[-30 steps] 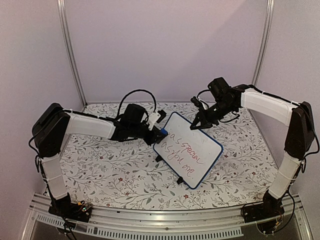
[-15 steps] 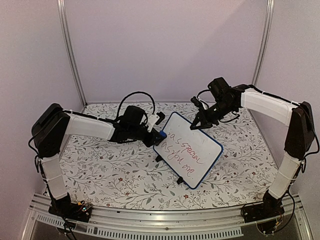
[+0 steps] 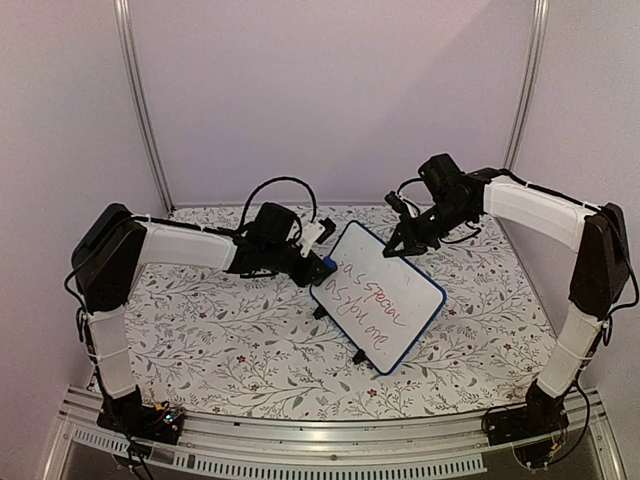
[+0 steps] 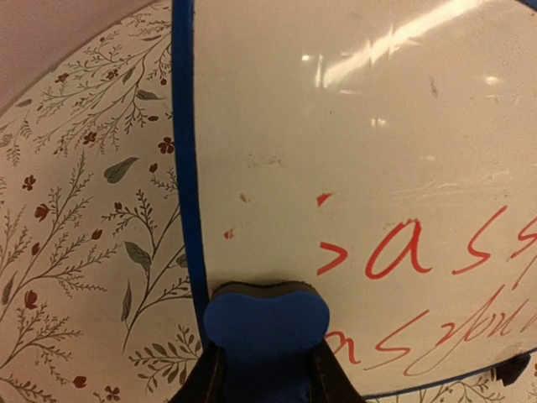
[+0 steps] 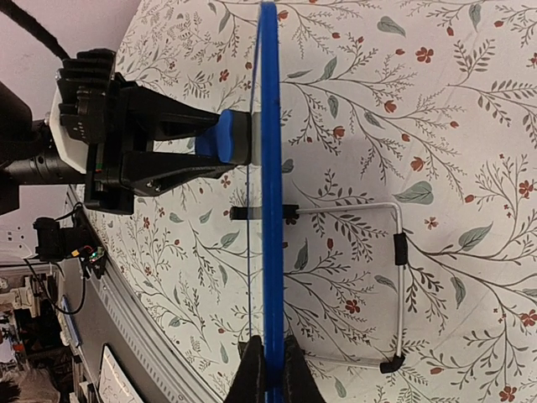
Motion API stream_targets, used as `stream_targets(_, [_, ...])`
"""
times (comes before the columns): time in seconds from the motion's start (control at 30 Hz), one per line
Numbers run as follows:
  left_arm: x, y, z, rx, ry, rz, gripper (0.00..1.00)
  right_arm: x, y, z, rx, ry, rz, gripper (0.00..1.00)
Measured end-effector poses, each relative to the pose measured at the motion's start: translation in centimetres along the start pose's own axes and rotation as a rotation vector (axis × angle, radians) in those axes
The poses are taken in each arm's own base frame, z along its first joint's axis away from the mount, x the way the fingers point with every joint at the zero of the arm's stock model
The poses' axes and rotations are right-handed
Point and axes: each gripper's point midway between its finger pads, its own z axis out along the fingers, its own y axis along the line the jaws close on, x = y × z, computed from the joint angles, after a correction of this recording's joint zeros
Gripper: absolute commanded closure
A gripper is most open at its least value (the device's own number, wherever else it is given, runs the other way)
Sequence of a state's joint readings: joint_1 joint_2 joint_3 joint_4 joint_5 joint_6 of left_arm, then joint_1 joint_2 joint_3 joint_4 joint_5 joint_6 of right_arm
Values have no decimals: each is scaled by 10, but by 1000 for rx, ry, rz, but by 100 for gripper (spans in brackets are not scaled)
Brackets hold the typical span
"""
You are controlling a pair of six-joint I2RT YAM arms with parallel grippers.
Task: Erase the whiteboard
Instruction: Erase the whiteboard from the whiteboard stand.
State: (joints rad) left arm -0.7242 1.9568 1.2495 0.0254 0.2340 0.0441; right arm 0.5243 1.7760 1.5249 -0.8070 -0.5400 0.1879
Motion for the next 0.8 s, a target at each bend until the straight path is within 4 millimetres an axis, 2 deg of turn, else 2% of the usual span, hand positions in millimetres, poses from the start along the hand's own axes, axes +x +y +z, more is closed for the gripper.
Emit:
stream_targets(0.5, [-35,0,2,14,-62,34,100,-1,-2,-1,3,-4,3,100])
stream_targets(0.8, [-37,1,3,12,-69,39,100,-1,-2,-1,3,-4,4,100])
